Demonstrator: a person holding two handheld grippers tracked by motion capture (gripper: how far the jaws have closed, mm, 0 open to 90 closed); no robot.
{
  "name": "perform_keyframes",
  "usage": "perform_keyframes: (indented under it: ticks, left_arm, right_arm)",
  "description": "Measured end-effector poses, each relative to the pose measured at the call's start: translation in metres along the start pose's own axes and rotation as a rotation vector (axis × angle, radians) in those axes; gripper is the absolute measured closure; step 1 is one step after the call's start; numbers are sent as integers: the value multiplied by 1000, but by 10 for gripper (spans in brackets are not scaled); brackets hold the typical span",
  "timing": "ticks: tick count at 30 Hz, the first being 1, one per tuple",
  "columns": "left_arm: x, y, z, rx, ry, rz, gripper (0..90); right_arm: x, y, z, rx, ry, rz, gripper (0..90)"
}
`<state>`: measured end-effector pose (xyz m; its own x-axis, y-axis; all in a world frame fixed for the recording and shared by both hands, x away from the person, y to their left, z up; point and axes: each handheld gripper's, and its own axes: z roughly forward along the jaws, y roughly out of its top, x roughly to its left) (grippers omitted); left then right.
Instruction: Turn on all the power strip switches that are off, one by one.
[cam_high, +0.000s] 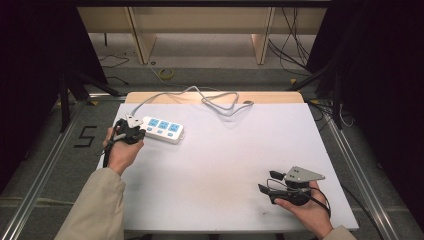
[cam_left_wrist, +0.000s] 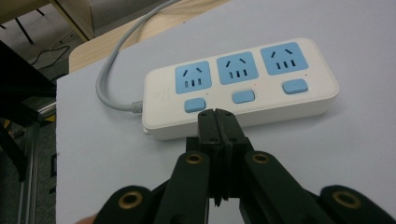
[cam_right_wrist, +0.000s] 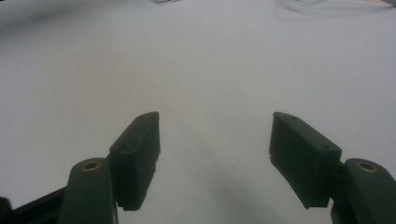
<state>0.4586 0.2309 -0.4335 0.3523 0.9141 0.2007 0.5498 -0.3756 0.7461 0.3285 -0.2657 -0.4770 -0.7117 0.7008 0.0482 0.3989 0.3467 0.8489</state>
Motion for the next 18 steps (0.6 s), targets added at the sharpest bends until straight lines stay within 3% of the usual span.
perform_keyframes:
  ticks: [18]
  left_arm:
    - [15,10,23,16,12,-7,899]
  right_arm:
    - [-1,-2,-2,0,-8,9,343]
